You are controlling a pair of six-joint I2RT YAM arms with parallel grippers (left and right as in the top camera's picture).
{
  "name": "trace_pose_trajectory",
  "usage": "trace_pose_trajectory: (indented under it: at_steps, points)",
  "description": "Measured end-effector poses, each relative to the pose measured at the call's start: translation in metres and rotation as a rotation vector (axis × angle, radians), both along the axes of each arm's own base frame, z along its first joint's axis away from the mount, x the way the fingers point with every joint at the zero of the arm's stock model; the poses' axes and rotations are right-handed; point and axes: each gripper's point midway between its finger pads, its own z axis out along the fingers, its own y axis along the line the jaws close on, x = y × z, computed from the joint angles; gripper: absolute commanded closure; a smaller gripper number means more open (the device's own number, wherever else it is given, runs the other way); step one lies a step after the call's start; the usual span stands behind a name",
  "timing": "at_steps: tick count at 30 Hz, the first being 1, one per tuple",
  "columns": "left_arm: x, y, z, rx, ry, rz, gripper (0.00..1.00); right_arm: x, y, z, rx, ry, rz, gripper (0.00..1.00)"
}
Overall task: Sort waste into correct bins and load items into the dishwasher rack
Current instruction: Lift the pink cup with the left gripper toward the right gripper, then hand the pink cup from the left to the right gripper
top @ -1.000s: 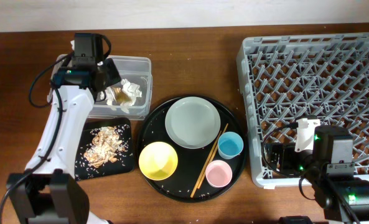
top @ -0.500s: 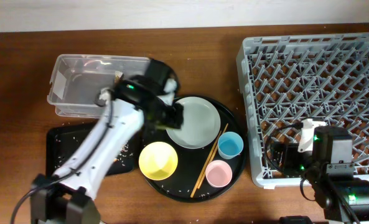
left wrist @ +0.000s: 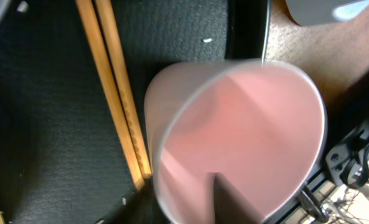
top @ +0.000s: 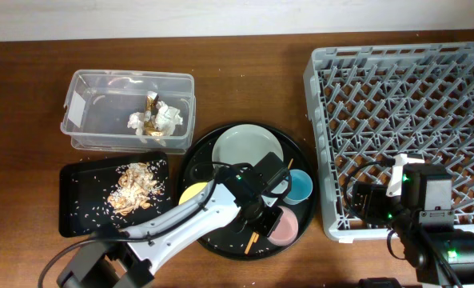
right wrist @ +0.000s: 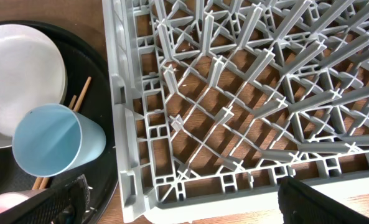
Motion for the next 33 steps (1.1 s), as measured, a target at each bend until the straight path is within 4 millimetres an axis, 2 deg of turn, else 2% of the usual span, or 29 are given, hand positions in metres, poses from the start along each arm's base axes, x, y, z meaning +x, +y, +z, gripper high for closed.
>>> trace_pose_trajectory:
  at_steps: [3, 6, 8, 9, 11, 13, 14, 15, 16, 17, 18, 19, 21, 23, 27, 31, 33]
  points:
    - [0.012, 0.002, 0.0, -0.006, -0.019, 0.032, 1.0, 0.0, 0.0, 0.0, -0.001, 0.001, 0.0, 0.02]
    - [0.02, 0.022, -0.001, 0.03, 0.015, 0.088, 1.0, 0.0, -0.001, 0.0, -0.003, 0.001, -0.003, 0.02]
    - [0.035, 0.035, 0.008, 0.004, 0.031, 0.144, 1.0, -0.001, -0.001, 0.0, -0.003, 0.002, -0.002, 0.02]
    - [0.042, 0.04, 0.019, -0.036, 0.031, 0.168, 1.0, 0.0, -0.001, 0.0, -0.003, 0.002, -0.003, 0.02]
    - [0.061, 0.047, 0.059, -0.189, 0.007, 0.226, 1.0, 0.001, -0.001, 0.001, -0.003, -0.007, -0.002, 0.02]
    - [0.088, 0.067, 0.097, -0.336, -0.046, 0.316, 1.0, 0.006, 0.001, 0.003, 0.004, -0.02, 0.002, 0.02]
    - [0.109, 0.08, 0.115, -0.439, -0.075, 0.362, 1.0, 0.012, 0.006, 0.003, 0.027, -0.03, 0.02, 0.02]
    - [0.125, 0.089, 0.128, -0.516, -0.094, 0.39, 1.0, 0.019, 0.016, 0.002, 0.069, -0.029, 0.06, 0.02]
    - [0.136, 0.09, 0.144, -0.627, -0.114, 0.37, 1.0, 0.026, 0.027, 0.002, 0.114, -0.036, 0.108, 0.02]
    - [0.14, 0.086, 0.153, -0.693, -0.119, 0.343, 1.0, 0.031, 0.039, 0.003, 0.16, -0.042, 0.169, 0.02]
    - [0.143, 0.08, 0.163, -0.765, -0.126, 0.299, 1.0, 0.037, 0.062, 0.004, 0.242, -0.046, 0.287, 0.02]
    - [0.144, 0.072, 0.17, -0.848, -0.095, 0.244, 1.0, 0.037, 0.085, 0.007, 0.329, -0.051, 0.414, 0.02]
    - [0.139, 0.061, 0.163, -0.947, 0.039, 0.191, 1.0, 0.036, 0.118, 0.018, 0.469, -0.085, 0.611, 0.02]
    - [0.135, 0.054, 0.155, -1.0, 0.143, 0.169, 1.0, 0.042, 0.141, 0.032, 0.582, -0.149, 0.768, 0.02]
    - [0.119, 0.037, 0.154, -1.041, 0.231, 0.103, 1.0, 0.051, 0.163, 0.049, 0.732, -0.238, 0.941, 0.02]
    - [0.106, 0.024, 0.157, -1.052, 0.262, 0.052, 1.0, 0.054, 0.17, 0.052, 0.823, -0.253, 1.005, 0.02]
    - [0.102, 0.019, 0.158, -1.053, 0.27, 0.036, 1.0, 0.054, 0.172, 0.061, 0.839, -0.297, 1.051, 0.0]
